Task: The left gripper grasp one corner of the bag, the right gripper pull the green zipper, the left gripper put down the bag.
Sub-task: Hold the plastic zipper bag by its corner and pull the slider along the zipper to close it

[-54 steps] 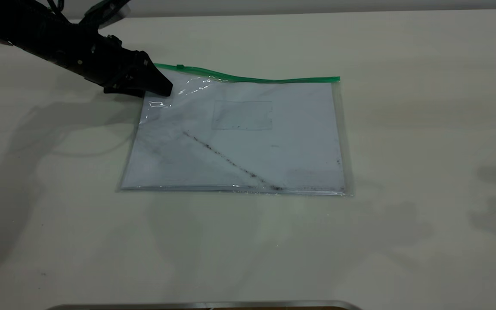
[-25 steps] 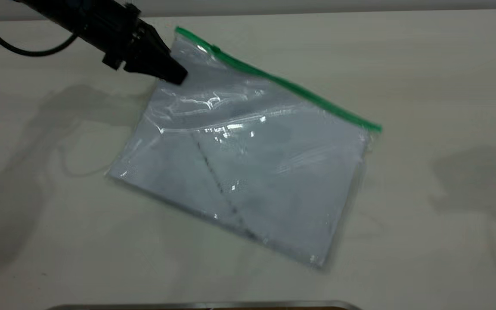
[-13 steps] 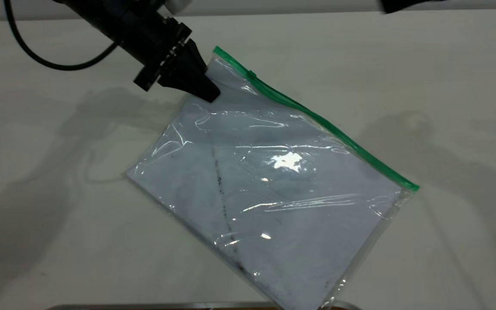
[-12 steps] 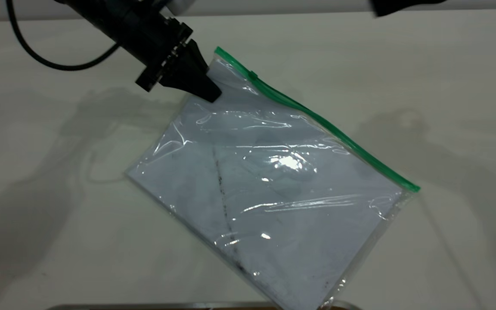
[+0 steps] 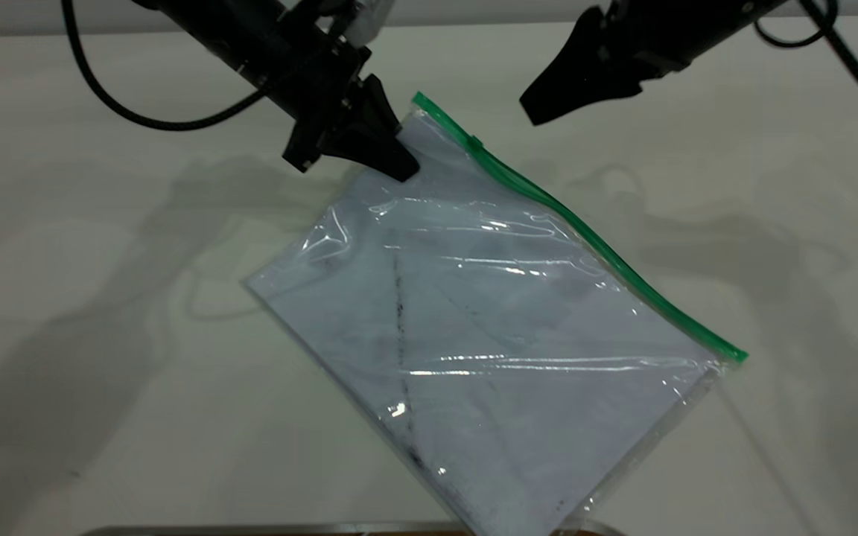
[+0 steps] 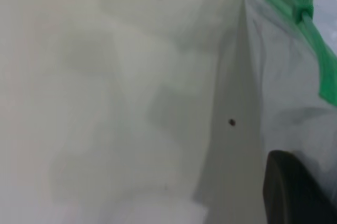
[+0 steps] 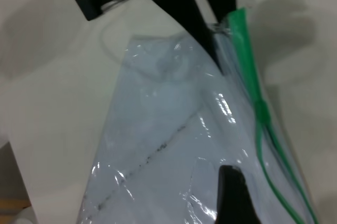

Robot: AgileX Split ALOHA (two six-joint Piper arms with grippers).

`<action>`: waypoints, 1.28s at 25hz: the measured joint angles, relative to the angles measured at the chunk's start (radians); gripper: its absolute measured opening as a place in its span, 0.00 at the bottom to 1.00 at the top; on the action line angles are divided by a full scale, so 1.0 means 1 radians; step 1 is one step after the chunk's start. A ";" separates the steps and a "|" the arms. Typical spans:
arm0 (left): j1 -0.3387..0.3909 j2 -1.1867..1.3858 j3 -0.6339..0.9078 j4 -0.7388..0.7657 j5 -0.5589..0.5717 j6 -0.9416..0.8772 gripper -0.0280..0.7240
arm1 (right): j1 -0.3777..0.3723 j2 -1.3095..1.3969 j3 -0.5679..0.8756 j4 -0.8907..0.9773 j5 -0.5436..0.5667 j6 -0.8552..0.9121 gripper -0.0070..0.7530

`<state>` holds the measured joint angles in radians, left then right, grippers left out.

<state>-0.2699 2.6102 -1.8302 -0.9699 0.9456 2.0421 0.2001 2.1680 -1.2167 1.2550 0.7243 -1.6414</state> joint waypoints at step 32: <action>-0.084 0.000 -0.090 -0.007 -0.020 0.050 0.11 | 0.000 0.121 -0.054 0.052 0.038 0.000 0.54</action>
<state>-0.3539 2.6102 -1.9198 -0.9768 0.9251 2.0917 0.2001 2.2894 -1.2703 1.3074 0.7620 -1.6414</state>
